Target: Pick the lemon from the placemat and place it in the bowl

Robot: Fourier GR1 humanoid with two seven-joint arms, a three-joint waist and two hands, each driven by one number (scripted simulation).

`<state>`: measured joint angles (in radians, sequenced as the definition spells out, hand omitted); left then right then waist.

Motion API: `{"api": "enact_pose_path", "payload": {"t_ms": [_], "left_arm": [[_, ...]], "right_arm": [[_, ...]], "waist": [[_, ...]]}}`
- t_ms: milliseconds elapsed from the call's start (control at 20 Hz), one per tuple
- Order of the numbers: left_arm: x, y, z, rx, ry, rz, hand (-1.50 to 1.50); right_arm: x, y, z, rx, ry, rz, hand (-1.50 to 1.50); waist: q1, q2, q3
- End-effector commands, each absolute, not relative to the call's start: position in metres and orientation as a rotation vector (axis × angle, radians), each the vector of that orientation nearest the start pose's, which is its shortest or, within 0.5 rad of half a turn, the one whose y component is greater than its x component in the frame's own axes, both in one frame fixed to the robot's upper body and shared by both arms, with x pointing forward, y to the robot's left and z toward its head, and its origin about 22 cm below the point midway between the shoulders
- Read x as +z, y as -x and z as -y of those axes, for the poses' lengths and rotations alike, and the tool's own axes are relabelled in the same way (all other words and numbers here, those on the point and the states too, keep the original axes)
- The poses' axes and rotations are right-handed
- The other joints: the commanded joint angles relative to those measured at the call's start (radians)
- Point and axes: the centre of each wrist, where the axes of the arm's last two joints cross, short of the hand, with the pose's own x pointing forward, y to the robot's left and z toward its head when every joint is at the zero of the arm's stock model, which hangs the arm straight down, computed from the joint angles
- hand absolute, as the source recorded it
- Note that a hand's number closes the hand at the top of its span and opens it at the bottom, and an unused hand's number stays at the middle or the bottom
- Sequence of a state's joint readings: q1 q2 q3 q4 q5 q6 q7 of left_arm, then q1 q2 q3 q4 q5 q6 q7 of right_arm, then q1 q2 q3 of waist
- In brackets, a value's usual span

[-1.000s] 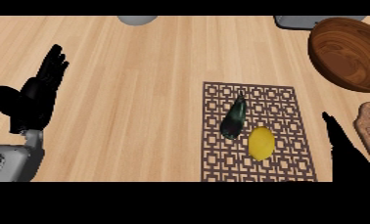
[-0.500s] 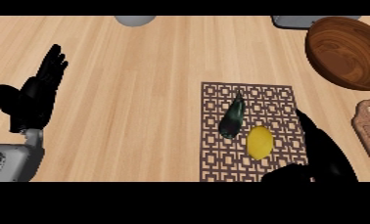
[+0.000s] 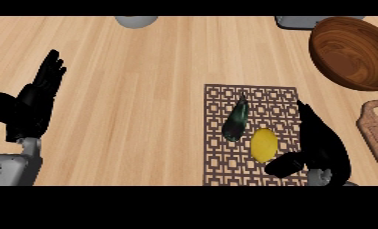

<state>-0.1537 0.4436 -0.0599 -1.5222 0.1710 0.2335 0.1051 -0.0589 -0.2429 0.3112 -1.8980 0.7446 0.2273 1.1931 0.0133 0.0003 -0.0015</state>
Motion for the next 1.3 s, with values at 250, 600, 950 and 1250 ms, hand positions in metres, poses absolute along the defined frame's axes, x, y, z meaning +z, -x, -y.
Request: {"api": "enact_pose_path", "payload": {"t_ms": [250, 600, 950, 1250], "left_arm": [[0.063, -0.271, -0.32, -0.075, -0.332, 1.568, 0.0], [0.068, -0.28, -0.297, -0.075, -0.328, 1.58, 0.0], [0.048, -0.279, -0.294, -0.072, -0.328, 1.575, 0.0], [0.037, -0.275, -0.301, -0.063, -0.31, 1.573, 0.0]], "right_arm": [[0.053, -0.224, 0.156, 0.617, 0.871, 0.469, -1.5], [0.056, -0.236, 0.148, 0.579, 0.876, 0.474, -1.5], [0.039, -0.261, 0.171, 0.575, 0.876, 0.447, -1.5], [0.003, -0.258, 0.156, 0.634, 0.818, 0.494, 1.5]], "waist": [[-0.006, -0.001, 0.001], [-0.013, -0.001, 0.001], [-0.01, 0.001, 0.001], [-0.011, 0.0, 0.002]]}}
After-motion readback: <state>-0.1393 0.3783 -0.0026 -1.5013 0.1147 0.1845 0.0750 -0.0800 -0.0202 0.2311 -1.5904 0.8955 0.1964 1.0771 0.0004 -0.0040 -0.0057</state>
